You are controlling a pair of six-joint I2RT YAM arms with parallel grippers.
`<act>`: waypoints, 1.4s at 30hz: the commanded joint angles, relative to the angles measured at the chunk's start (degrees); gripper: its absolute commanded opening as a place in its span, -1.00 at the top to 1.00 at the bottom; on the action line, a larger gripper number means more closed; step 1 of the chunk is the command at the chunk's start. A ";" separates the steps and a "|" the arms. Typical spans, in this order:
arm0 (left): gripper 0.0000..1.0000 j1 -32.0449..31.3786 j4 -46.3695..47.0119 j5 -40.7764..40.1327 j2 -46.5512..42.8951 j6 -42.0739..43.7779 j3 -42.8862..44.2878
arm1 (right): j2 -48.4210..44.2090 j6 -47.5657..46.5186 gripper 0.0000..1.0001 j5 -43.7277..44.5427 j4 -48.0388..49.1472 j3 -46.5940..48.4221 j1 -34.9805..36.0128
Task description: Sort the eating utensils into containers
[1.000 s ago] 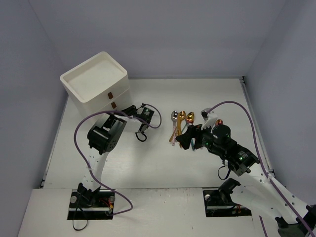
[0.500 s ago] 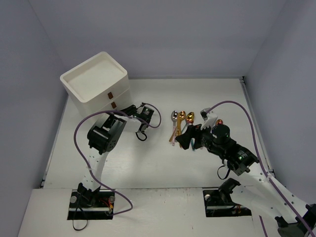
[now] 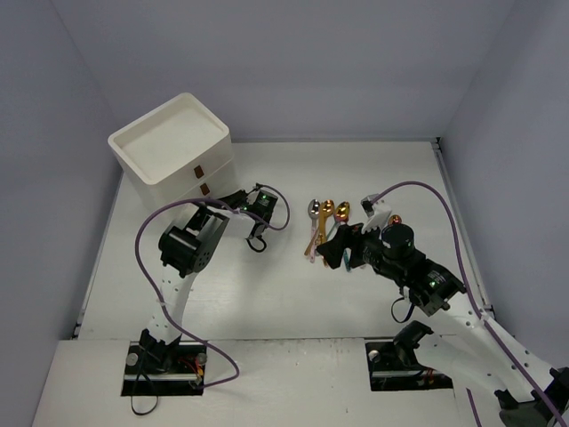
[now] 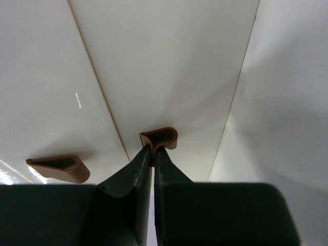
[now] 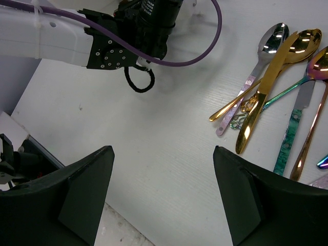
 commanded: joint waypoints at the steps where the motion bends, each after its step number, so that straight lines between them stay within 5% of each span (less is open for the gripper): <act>1: 1.00 0.28 3.17 0.06 -1.45 1.57 2.44 | 0.71 0.09 -0.51 -0.81 3.51 0.35 -0.32; 17: 1.00 -13.08 1.55 -2.00 -5.56 -3.47 -1.57 | -1.96 1.25 -0.51 -0.81 3.49 0.17 -0.41; 25: 1.00 -18.03 -27.26 0.21 -7.10 -29.99 3.34 | -3.28 2.03 -0.51 -1.16 3.38 0.35 -0.37; 33: 1.00 -22.48 -37.32 1.37 -6.48 -38.44 8.12 | -3.42 1.10 -0.53 -0.33 3.07 0.94 -0.41; 37: 0.32 -22.85 -40.46 5.08 -8.33 -42.56 10.62 | -3.43 -0.02 -0.61 1.62 1.51 2.26 -0.41; 42: -0.07 -24.23 -41.91 8.41 -11.46 -44.39 12.31 | -3.39 -1.62 -0.68 4.79 -1.18 5.13 -0.41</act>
